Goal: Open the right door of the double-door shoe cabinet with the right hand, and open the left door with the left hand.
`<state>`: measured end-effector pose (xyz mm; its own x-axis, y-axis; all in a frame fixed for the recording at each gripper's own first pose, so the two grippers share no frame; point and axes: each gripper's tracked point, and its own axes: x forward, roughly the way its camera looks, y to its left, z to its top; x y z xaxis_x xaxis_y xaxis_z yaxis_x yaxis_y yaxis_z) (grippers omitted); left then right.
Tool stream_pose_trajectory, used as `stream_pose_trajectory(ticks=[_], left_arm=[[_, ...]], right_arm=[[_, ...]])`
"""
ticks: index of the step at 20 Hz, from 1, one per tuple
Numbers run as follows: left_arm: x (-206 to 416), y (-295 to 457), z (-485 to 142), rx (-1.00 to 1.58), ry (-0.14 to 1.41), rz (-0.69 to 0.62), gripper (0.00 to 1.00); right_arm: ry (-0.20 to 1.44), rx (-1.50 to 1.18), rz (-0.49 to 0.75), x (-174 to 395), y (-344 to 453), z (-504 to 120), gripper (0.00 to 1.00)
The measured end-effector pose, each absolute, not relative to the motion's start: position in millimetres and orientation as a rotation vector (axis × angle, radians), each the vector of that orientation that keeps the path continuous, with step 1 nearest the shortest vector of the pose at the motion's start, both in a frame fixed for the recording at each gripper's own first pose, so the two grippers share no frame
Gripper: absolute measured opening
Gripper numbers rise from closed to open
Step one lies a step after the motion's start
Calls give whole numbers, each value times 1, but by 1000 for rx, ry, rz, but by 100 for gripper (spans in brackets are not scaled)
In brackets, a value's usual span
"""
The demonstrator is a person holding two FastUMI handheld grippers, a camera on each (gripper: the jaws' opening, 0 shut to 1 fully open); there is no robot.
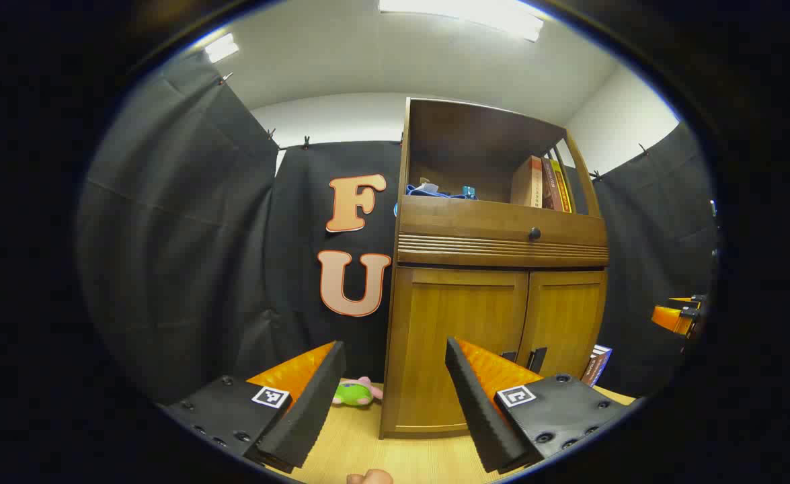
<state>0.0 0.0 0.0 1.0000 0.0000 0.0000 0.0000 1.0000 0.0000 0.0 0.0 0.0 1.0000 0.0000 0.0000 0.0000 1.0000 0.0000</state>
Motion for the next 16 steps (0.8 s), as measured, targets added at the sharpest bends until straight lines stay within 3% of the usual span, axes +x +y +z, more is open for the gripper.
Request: stream_pose_trajectory(ticks=[1,16], left_arm=[[0,0,1,-2,-2,4,96],[-9,-7,11,6,-20,-20,96]], right_arm=[[-1,-3,-1,-1,-1,1,94],[-13,-29,10,-7,2,2,94]])
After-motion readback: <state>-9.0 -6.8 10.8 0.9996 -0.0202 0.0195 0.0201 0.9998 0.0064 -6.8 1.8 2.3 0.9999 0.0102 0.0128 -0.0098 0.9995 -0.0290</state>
